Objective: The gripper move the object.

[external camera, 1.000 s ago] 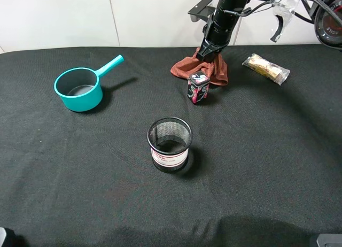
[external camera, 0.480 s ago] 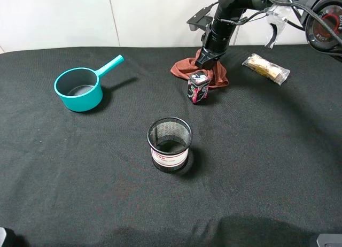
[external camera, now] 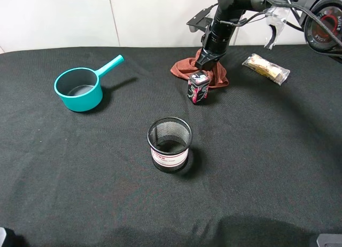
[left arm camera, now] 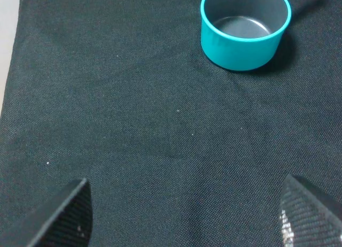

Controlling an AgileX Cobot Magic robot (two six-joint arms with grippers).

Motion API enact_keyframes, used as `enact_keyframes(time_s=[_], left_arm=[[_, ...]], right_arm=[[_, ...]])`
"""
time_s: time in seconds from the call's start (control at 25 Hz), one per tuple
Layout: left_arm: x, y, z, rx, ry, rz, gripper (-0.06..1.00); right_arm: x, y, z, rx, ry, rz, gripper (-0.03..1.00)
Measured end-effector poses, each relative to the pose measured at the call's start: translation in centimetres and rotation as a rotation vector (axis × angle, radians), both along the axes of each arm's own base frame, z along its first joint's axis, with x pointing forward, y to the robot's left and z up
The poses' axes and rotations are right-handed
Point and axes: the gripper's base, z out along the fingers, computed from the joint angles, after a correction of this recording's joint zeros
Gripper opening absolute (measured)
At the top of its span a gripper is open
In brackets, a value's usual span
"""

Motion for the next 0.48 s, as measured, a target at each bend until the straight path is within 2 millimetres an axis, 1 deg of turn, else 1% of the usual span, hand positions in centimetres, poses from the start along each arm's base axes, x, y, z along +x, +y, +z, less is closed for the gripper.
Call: enact_keyframes(time_s=[0.48], left_arm=[[0.0, 0.0, 0.0, 0.0, 0.0, 0.0, 0.71]], right_arm=[[0.01, 0.03, -0.17, 0.004, 0.003, -0.007, 0.02]])
